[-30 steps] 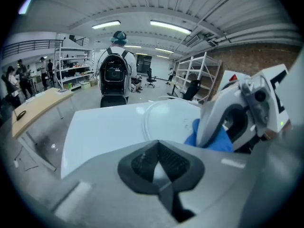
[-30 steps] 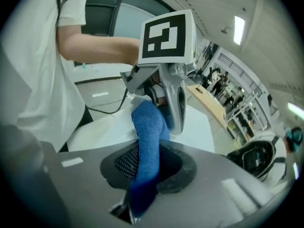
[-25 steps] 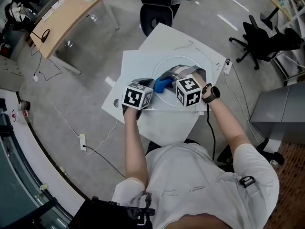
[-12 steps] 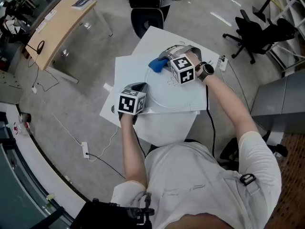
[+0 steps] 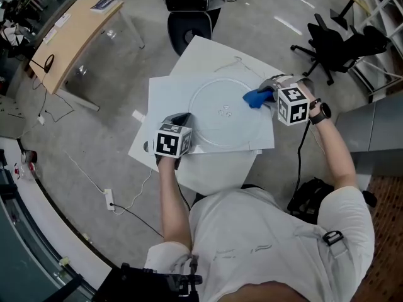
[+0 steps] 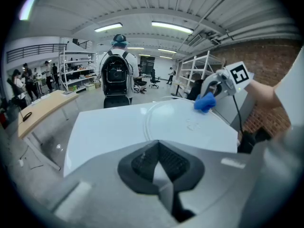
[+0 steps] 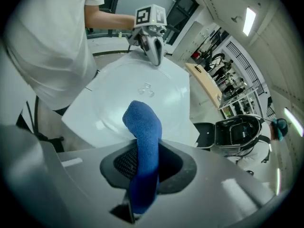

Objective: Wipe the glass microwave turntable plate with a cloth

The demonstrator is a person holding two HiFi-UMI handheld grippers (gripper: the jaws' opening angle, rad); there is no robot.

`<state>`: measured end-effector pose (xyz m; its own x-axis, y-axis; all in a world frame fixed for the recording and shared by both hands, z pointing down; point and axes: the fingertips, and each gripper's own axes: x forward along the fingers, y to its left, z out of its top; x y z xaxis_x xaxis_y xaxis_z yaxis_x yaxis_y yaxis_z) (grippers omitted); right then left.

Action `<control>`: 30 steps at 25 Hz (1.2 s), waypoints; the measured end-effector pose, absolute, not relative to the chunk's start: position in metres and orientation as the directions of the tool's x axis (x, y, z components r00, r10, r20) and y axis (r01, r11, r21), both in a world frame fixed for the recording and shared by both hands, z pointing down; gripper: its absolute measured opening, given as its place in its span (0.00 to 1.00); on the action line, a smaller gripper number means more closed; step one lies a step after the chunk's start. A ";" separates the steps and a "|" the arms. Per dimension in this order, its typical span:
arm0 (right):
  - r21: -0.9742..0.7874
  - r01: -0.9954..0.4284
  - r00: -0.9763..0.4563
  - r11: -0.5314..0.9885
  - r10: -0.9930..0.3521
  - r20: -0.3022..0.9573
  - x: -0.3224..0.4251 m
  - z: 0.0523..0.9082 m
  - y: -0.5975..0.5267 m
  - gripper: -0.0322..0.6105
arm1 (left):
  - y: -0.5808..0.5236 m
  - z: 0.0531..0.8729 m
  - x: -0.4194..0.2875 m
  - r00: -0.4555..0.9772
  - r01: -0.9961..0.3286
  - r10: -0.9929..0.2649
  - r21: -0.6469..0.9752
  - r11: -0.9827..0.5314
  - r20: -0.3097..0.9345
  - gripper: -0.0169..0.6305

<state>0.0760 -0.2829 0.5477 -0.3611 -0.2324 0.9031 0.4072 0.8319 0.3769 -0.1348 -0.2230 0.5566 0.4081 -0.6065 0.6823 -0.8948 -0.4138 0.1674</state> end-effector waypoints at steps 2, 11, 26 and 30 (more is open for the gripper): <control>0.315 0.428 -0.353 0.847 -0.165 0.921 0.084 0.547 -0.253 0.16 | -0.223 0.557 -0.136 0.409 -0.895 -0.605 0.170 -0.413 0.683 0.03; 0.213 0.585 -0.415 0.783 0.062 0.908 0.033 0.551 -0.146 0.16 | -0.225 0.556 -0.137 0.423 -0.890 -0.592 0.191 -0.414 0.686 0.03; 0.422 0.587 -0.570 0.691 -0.017 0.821 -0.113 0.559 -0.195 0.16 | -0.225 0.556 -0.136 0.432 -0.884 -0.583 0.196 -0.424 0.688 0.03; 0.464 0.556 -0.578 0.689 -0.081 0.812 -0.131 0.559 -0.236 0.17 | -0.226 0.555 -0.139 0.437 -0.883 -0.578 0.206 -0.422 0.689 0.03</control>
